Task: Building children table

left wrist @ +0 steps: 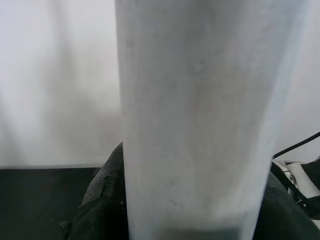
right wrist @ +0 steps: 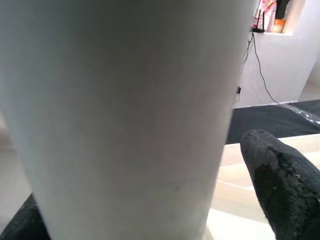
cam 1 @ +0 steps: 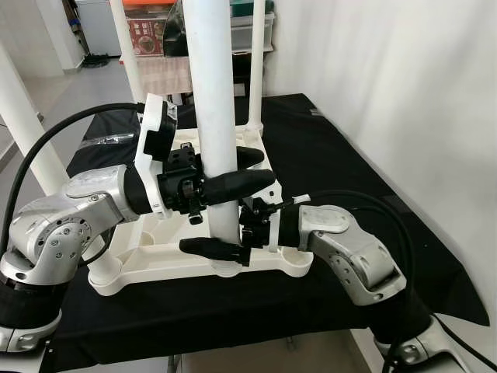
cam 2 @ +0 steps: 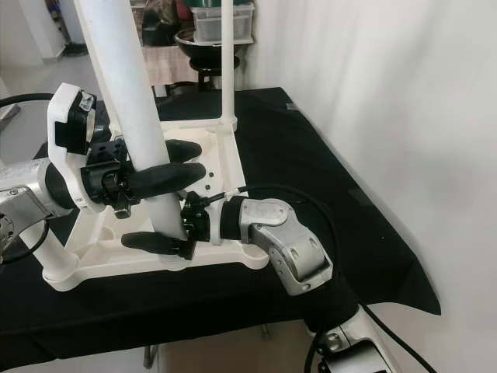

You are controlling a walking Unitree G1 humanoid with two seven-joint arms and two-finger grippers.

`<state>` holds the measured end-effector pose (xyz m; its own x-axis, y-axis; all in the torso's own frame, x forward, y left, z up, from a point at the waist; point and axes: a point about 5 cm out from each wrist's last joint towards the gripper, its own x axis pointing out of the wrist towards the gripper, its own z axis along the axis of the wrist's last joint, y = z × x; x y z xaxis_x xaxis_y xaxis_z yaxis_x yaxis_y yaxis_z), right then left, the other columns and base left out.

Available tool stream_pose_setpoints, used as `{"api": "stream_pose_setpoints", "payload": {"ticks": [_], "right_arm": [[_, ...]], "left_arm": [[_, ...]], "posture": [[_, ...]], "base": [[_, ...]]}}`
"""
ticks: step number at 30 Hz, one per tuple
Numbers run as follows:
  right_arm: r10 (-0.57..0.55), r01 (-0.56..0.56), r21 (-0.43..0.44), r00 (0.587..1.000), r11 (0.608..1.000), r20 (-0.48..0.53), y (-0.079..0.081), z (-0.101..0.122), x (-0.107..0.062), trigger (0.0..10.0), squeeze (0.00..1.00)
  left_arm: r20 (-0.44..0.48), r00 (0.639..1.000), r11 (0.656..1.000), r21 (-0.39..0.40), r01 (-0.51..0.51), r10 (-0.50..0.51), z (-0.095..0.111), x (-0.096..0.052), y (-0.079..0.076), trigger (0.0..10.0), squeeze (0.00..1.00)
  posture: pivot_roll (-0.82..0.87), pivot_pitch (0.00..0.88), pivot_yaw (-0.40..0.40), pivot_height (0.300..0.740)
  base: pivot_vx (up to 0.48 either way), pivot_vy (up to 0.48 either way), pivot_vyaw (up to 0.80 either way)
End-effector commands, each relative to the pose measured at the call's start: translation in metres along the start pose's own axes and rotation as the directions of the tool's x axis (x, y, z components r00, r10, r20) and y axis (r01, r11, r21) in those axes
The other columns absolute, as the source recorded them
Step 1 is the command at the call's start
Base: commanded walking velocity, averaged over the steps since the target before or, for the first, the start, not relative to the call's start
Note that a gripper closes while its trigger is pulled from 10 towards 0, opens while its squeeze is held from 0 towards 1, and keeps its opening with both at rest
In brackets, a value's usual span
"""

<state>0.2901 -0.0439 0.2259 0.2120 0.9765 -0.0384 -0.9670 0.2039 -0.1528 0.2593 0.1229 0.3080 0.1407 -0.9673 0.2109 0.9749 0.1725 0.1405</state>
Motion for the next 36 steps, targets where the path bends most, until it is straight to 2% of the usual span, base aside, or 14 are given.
{"api": "stream_pose_setpoints", "payload": {"ticks": [1,10,20,21,22,23,27,29,31,32,33,34,35,36], "right_arm": [[-0.043,0.044,0.012,0.998,0.999,-0.037,-0.004,-0.002,0.006,0.0,0.0],[-0.066,0.068,0.025,0.994,0.997,-0.086,-0.004,-0.011,0.01,0.0,0.0],[-0.103,0.105,0.021,0.991,0.994,-0.085,-0.007,-0.013,0.012,0.0,0.0],[-0.122,0.124,0.018,0.989,0.992,-0.081,-0.008,-0.014,0.013,0.0,0.0],[-0.143,0.144,0.015,0.987,0.989,-0.078,-0.01,-0.015,0.013,0.0,0.0],[-0.143,0.144,0.015,0.987,0.989,-0.078,-0.01,-0.015,0.013,0.0,0.0],[-0.21,0.211,0.01,0.975,0.977,-0.074,-0.016,-0.019,0.01,0.0,0.0],[-0.373,0.374,0.016,0.927,0.927,-0.046,-0.034,-0.021,0.0,0.0,0.0],[-0.373,0.374,0.016,0.927,0.927,-0.046,-0.034,-0.021,0.0,0.0,0.0],[-0.428,0.429,0.023,0.903,0.903,-0.035,-0.04,-0.021,-0.004,0.0,0.0],[-0.428,0.429,0.023,0.903,0.903,-0.035,-0.04,-0.021,-0.004,0.0,0.0],[-0.504,0.504,0.039,0.864,0.863,-0.005,-0.049,-0.019,-0.011,0.0,0.0],[-0.504,0.504,0.039,0.864,0.863,-0.005,-0.049,-0.019,-0.011,0.0,0.0],[-0.593,0.59,0.071,0.804,0.804,0.032,-0.06,-0.016,-0.021,0.0,0.0]], "left_arm": [[-0.007,0.996,0.996,-0.013,0.088,-0.088,-0.006,0.01,-0.009,0.0,0.0],[-0.007,0.995,0.995,-0.008,0.096,-0.096,-0.008,0.012,-0.008,0.0,0.0],[0.0,0.996,0.996,-0.009,0.092,-0.092,-0.011,0.013,-0.008,0.0,0.0],[0.006,0.997,0.997,-0.012,0.075,-0.075,-0.012,0.013,-0.007,0.0,0.16],[0.01,0.999,0.999,-0.012,0.042,-0.042,-0.013,0.011,-0.005,10.0,1.0],[0.01,0.999,0.999,-0.012,0.042,-0.042,-0.013,0.011,-0.005,10.0,1.0],[0.022,0.998,0.998,0.008,-0.062,0.061,-0.013,0.001,0.003,10.0,1.0],[0.077,0.962,0.962,0.063,-0.266,0.261,-0.002,-0.018,0.022,10.0,1.0],[0.077,0.962,0.962,0.063,-0.266,0.261,-0.002,-0.018,0.022,10.0,1.0],[0.099,0.941,0.94,0.08,-0.332,0.324,0.002,-0.025,0.027,10.0,1.0],[0.099,0.941,0.94,0.08,-0.332,0.324,0.002,-0.025,0.027,10.0,1.0],[0.124,0.905,0.902,0.099,-0.419,0.407,0.007,-0.033,0.034,10.0,1.0],[0.124,0.905,0.902,0.099,-0.419,0.407,0.007,-0.033,0.034,10.0,1.0],[0.143,0.863,0.859,0.109,-0.5,0.484,0.008,-0.041,0.039,10.0,1.0]], "posture": [[-0.05,0.0,-0.011,0.74],[-0.05,0.0,-0.011,0.74],[-0.05,0.0,-0.011,0.74],[-0.05,0.0,-0.011,0.74],[-0.05,0.0,-0.01,0.74],[-0.05,0.0,-0.01,0.74],[-0.05,0.0,-0.007,0.74],[-0.04,0.0,-0.008,0.74],[-0.04,0.0,-0.008,0.74],[-0.04,0.0,-0.008,0.74],[-0.04,0.0,-0.008,0.74],[-0.04,0.0,-0.008,0.74],[-0.04,0.0,-0.008,0.74],[-0.04,0.0,-0.008,0.74]], "base": [[0.0,0.0,0.0],[0.0,0.0,0.0],[0.0,0.0,0.0],[0.0,0.0,0.0],[0.0,0.0,0.0],[0.0,0.0,0.0],[0.0,0.0,0.0],[0.0,0.0,0.0],[0.0,0.0,0.0],[0.0,0.0,0.0],[0.0,0.0,0.0],[0.0,0.0,0.0],[0.0,0.0,0.0],[0.0,0.0,0.0]]}}
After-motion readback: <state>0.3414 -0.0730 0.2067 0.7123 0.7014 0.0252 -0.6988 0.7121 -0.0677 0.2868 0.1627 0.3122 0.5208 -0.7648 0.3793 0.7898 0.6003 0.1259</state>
